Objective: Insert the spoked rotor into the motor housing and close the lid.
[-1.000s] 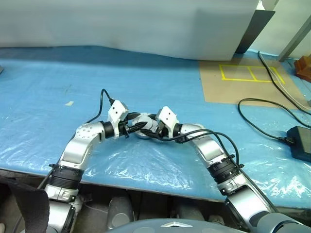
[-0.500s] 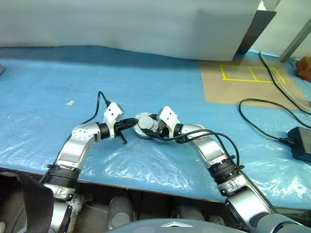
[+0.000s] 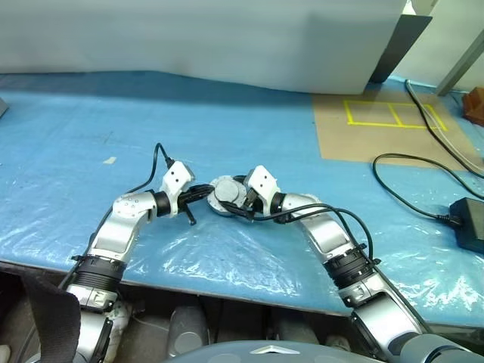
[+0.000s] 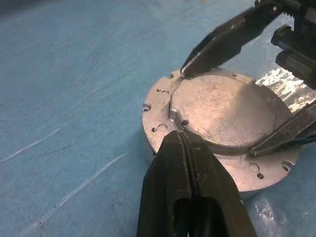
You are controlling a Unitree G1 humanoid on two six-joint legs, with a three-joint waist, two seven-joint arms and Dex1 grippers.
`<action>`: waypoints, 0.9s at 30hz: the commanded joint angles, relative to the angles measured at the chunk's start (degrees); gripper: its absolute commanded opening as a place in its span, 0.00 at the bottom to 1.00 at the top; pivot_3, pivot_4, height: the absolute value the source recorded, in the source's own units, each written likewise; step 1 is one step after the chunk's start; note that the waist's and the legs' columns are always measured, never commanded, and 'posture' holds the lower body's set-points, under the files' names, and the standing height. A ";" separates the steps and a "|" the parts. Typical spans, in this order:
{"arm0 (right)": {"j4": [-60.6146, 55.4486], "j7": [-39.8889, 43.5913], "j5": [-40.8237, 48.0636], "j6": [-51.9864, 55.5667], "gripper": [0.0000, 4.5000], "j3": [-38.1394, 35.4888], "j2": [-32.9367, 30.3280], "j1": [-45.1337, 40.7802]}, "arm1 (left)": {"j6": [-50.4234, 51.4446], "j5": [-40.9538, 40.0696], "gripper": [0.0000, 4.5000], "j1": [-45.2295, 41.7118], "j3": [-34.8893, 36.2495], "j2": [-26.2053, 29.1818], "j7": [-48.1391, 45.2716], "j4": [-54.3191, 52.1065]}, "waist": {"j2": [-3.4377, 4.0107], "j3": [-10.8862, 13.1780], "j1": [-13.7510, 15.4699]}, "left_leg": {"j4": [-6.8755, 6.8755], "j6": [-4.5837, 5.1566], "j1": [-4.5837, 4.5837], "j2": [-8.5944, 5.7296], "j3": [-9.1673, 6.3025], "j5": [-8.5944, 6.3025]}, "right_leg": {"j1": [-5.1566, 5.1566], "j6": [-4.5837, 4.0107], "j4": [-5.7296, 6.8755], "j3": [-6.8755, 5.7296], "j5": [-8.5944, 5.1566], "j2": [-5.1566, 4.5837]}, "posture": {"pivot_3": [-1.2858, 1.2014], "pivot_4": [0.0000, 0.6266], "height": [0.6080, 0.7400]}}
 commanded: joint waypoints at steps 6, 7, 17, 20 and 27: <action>-9.10 2.04 2.63 5.15 1.00 -5.00 -4.08 -1.59 | 0.93 0.82 0.00 0.48 -1.99 -0.56 -1.49 0.88 | 0.02 0.01 0.35 | 0.09 -0.03 -0.59 -0.09 -0.06 0.02 | -0.31 0.27 -0.01 -0.15 0.14 0.03 | 0.52 0.24 1.00; -10.26 1.56 2.78 4.34 1.00 -5.74 -4.16 -1.64 | 0.84 0.87 0.00 0.42 -1.93 -0.58 -1.53 1.16 | 0.02 0.01 0.35 | 0.09 -0.03 -0.63 -0.08 -0.06 0.02 | -0.36 0.28 0.01 -0.17 0.15 0.04 | 0.52 0.24 1.00; -16.75 0.85 22.02 33.09 1.00 -19.06 -3.30 2.00 | 0.33 1.27 0.00 0.44 -2.01 -0.49 -1.85 1.98 | 0.02 0.02 0.24 | 0.09 -0.04 -0.59 -0.07 -0.07 0.02 | -0.34 0.30 0.02 -0.16 0.16 0.04 | 0.52 0.24 1.00; -11.62 -0.81 32.50 49.92 1.00 -27.87 -1.85 2.01 | 0.05 1.38 0.00 0.51 -2.00 -0.58 -1.66 2.09 | 0.02 0.02 0.24 | 0.10 -0.04 -0.57 -0.08 -0.08 0.02 | -0.31 0.29 0.01 -0.16 0.15 0.05 | 0.52 0.24 1.00; -5.66 -4.75 40.85 62.15 1.00 -35.65 2.41 1.37 | 0.23 1.29 0.00 0.45 -1.93 -0.50 -1.76 1.85 | 0.13 0.01 0.20 | 0.11 -0.04 -0.52 -0.06 -0.07 0.03 | -0.32 0.21 0.06 -0.18 0.11 0.05 | 0.52 0.24 1.00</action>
